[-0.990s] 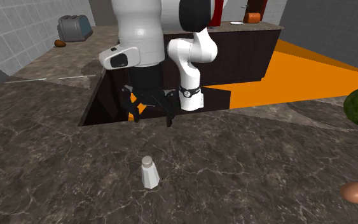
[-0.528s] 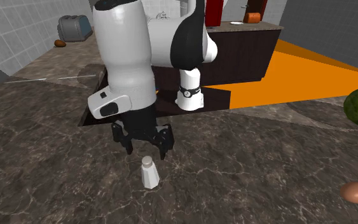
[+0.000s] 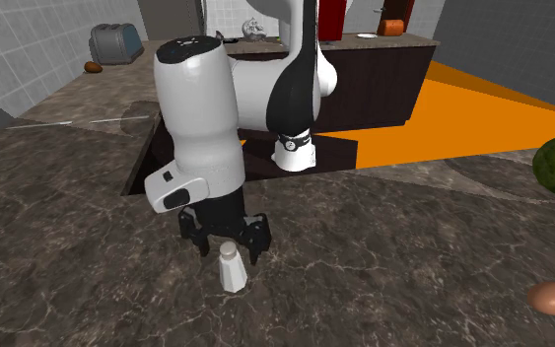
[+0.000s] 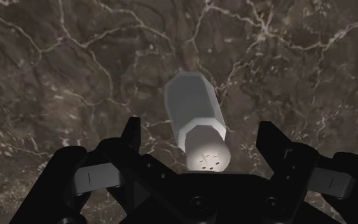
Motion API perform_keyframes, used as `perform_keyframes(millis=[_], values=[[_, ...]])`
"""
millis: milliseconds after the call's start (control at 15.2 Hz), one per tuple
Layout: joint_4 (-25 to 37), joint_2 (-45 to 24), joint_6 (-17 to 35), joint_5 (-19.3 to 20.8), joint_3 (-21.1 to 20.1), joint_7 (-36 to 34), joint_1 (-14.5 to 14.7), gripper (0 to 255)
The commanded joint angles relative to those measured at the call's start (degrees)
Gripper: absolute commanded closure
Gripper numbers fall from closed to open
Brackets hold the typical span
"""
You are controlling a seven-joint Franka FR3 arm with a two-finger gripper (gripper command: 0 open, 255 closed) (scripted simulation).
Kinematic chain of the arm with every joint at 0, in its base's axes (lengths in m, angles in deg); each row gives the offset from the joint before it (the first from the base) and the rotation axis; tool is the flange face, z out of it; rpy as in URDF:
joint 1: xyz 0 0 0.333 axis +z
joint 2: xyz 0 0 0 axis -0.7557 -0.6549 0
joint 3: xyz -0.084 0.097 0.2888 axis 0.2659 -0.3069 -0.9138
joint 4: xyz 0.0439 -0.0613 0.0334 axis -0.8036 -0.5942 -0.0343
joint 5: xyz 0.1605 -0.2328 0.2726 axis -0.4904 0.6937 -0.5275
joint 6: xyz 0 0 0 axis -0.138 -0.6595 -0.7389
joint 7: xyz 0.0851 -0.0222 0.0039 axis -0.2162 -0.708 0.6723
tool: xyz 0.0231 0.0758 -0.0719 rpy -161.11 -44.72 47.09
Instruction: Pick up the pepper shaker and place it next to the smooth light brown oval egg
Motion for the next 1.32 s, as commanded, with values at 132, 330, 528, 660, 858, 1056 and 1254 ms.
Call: perform_keyframes(millis=[132, 330, 528, 660, 858, 1056, 1254], values=[[-0.2, -0.2, 0.4, 0.0, 0.0, 0.1, 0.0, 0], [-0.2, -0.2, 0.4, 0.0, 0.0, 0.1, 0.0, 0], [-0.2, -0.2, 0.4, 0.0, 0.0, 0.1, 0.0, 255], [-0.2, -0.2, 0.4, 0.0, 0.0, 0.0, 0.0, 255], [-0.2, -0.2, 0.4, 0.0, 0.0, 0.1, 0.0, 255], [0.1, 0.2, -0.3, 0.0, 0.0, 0.0, 0.0, 255], [1.0, 1.5, -2.4, 0.2, 0.0, -0.2, 0.0, 255]])
